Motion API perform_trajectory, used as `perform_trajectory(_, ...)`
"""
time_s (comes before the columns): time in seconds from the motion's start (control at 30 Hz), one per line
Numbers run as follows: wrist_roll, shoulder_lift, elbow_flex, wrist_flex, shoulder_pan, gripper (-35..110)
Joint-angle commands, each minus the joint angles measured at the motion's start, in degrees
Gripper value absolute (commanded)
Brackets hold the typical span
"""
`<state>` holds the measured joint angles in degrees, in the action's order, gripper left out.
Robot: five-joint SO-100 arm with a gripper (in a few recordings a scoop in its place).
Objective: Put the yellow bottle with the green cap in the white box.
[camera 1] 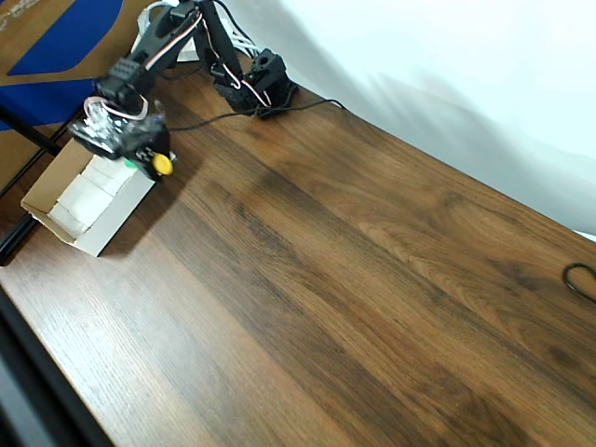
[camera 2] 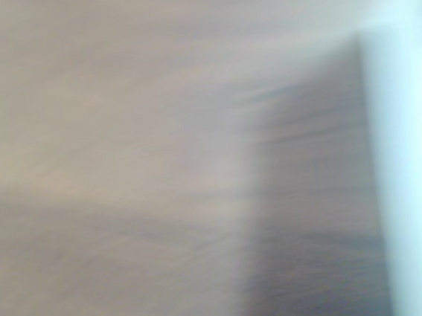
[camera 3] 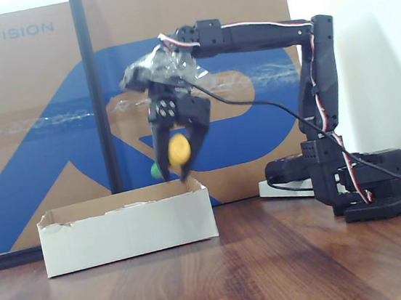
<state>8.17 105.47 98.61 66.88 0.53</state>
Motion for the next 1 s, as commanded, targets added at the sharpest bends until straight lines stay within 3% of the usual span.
perform_trajectory(0.0,-0.4,5.1,0.1,0.1,4.4,0)
perform_trajectory(0.4,-7.6,2.4,-1.0,-1.1,17.1,0)
perform_trajectory(0.97,-7.5,-23.5,-28.7,-0.1,32.5,0)
